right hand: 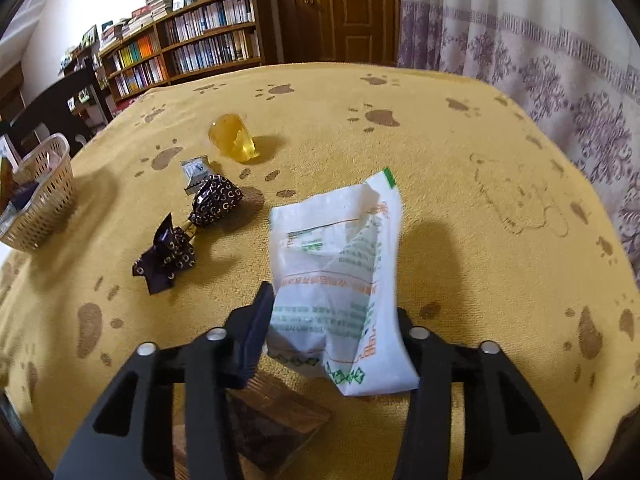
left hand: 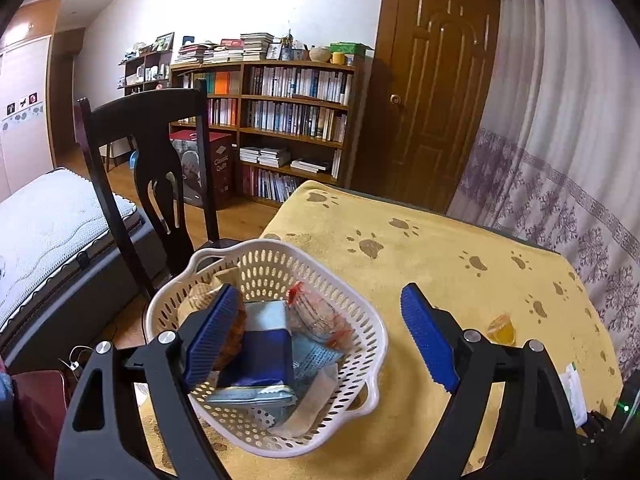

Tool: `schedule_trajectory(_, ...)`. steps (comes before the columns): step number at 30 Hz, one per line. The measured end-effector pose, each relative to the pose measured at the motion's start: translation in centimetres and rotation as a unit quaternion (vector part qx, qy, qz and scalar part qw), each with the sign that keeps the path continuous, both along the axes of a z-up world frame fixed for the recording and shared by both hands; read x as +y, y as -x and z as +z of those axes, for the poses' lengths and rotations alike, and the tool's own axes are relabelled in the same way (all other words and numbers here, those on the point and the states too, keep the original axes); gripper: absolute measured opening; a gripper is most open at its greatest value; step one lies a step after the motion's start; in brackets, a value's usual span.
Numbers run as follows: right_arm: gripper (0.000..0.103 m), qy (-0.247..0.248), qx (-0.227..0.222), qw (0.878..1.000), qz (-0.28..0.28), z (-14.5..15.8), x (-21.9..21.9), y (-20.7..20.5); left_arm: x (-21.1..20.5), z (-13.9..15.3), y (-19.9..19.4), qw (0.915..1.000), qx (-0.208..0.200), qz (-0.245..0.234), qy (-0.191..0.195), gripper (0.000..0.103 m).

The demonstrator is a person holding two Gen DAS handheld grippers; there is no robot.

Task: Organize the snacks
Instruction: 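Carry the white printed packet with the right tool into the basket and release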

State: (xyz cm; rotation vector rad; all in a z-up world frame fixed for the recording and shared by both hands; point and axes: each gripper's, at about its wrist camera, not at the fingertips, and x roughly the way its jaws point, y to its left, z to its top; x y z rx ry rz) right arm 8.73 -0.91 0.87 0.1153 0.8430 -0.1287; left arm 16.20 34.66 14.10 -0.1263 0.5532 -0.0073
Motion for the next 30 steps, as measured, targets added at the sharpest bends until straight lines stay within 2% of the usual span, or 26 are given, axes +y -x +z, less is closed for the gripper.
schedule_trajectory(3, 0.037, -0.005, -0.005, 1.0, 0.001, 0.4, -0.1, 0.2, 0.4, 0.4, 0.3, 1.0, -0.005, 0.004, 0.004, 0.085)
schedule_trajectory(10, 0.037, -0.043, -0.028, 0.999, -0.004, 2.4, -0.8, 0.8, 1.3, 1.3, 1.0, 0.9997, -0.02, 0.008, 0.014, 0.085)
schedule_trajectory(17, 0.037, -0.076, -0.036, 0.996, 0.028, 4.6, 0.7, -0.4, 2.9, 2.3, 1.6, 0.9987, -0.036, 0.021, 0.031, 0.085)
schedule_trajectory(24, 0.037, -0.094, -0.037, 0.99, 0.099, 7.4, 6.1, -3.1, 5.3, 3.6, 2.7, 0.9965, -0.055, 0.034, 0.052, 0.085)
schedule_trajectory(30, 0.037, -0.112, -0.034, 0.978, 0.17, 9.6, 12.6, -6.0, 7.5, 4.4, 3.3, 0.9938, -0.069, 0.049, 0.072, 0.086)
